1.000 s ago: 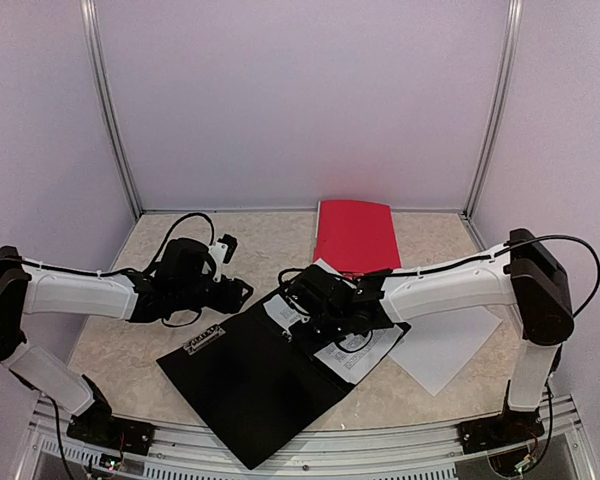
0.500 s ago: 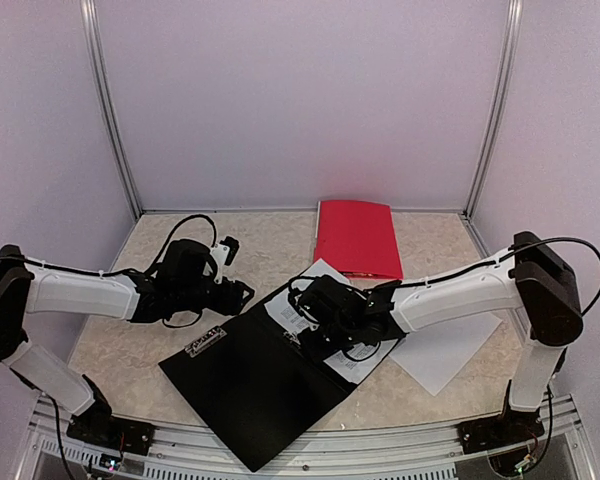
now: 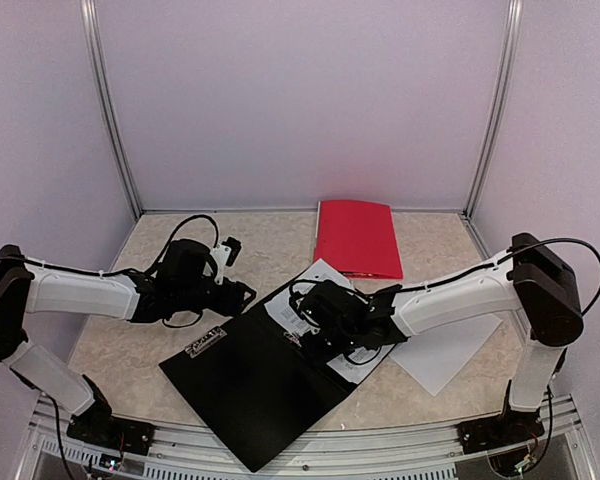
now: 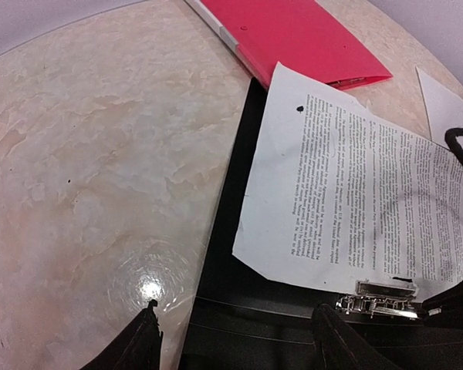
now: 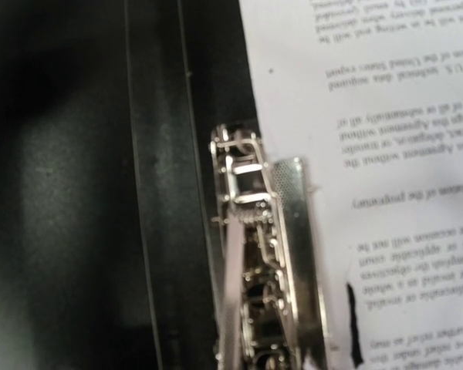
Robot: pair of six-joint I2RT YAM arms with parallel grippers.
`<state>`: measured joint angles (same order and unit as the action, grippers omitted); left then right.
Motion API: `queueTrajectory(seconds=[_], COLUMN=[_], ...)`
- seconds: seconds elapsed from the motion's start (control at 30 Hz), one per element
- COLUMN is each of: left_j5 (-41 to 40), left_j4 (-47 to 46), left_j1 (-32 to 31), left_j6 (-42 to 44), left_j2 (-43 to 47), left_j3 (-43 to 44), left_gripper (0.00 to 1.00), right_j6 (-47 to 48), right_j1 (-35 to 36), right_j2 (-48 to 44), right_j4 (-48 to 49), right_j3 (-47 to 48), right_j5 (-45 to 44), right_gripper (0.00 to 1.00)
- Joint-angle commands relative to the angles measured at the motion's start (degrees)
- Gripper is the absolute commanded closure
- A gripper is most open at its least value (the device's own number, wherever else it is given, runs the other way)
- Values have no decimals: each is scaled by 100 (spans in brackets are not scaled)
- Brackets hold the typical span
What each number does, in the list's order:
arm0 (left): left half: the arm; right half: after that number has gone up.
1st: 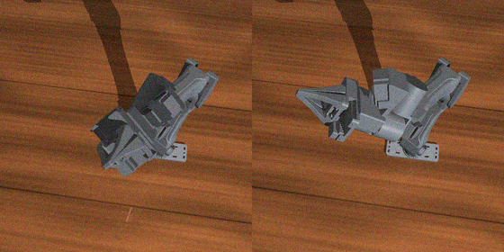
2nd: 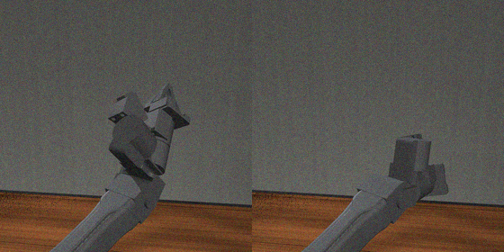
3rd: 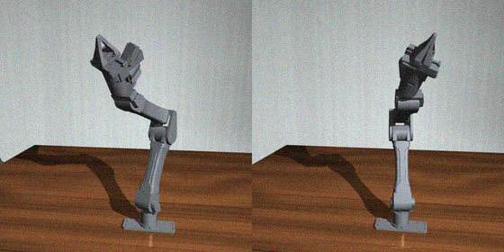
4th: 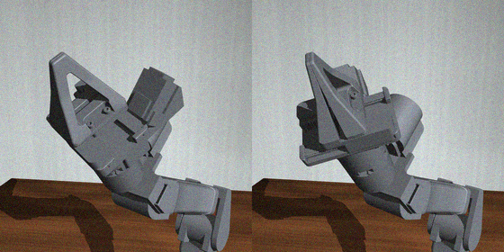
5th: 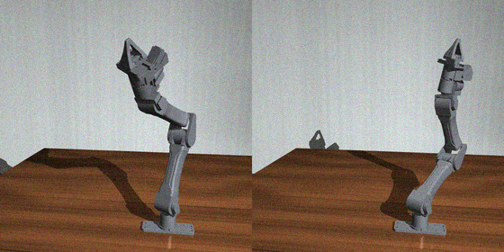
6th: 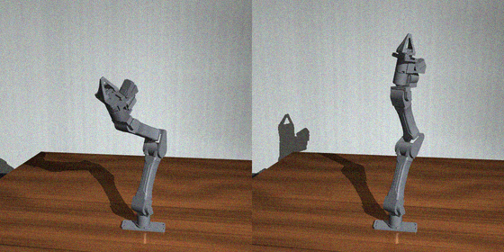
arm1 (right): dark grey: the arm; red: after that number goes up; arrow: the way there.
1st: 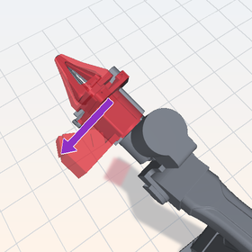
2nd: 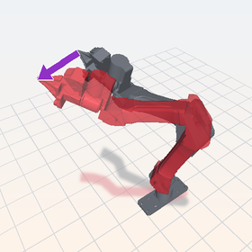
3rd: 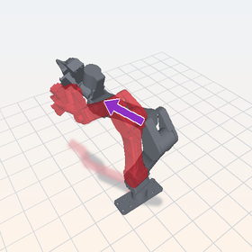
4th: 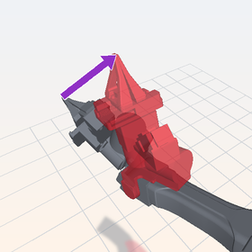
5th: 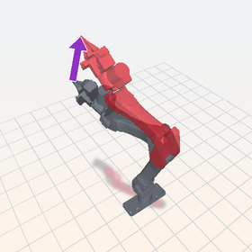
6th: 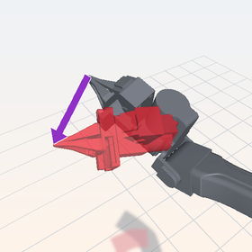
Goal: Put the files into the folder
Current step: Clamp the file at the center of the board.
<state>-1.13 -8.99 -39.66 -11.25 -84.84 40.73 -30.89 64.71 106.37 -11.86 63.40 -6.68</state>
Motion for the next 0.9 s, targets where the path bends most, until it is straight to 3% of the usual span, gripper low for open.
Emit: queueTrajectory(seconds=[0.0, 0.2, 0.87], left_j5=[323, 600, 614], left_j4=[-226, -619, -691], left_j1=[7, -95, -269], left_j6=[178, 399, 623], left_j2=[-70, -79, -174], left_j3=[-39, -255, -231], left_gripper=[36, 36, 36], right_j6=[73, 110, 241], right_j1=[22, -64, -195], right_j2=[438, 495, 690], right_j4=[-590, -347, 225], right_j3=[-365, -584, -1101], right_j5=[13, 59, 382], right_gripper=[100, 100, 100])
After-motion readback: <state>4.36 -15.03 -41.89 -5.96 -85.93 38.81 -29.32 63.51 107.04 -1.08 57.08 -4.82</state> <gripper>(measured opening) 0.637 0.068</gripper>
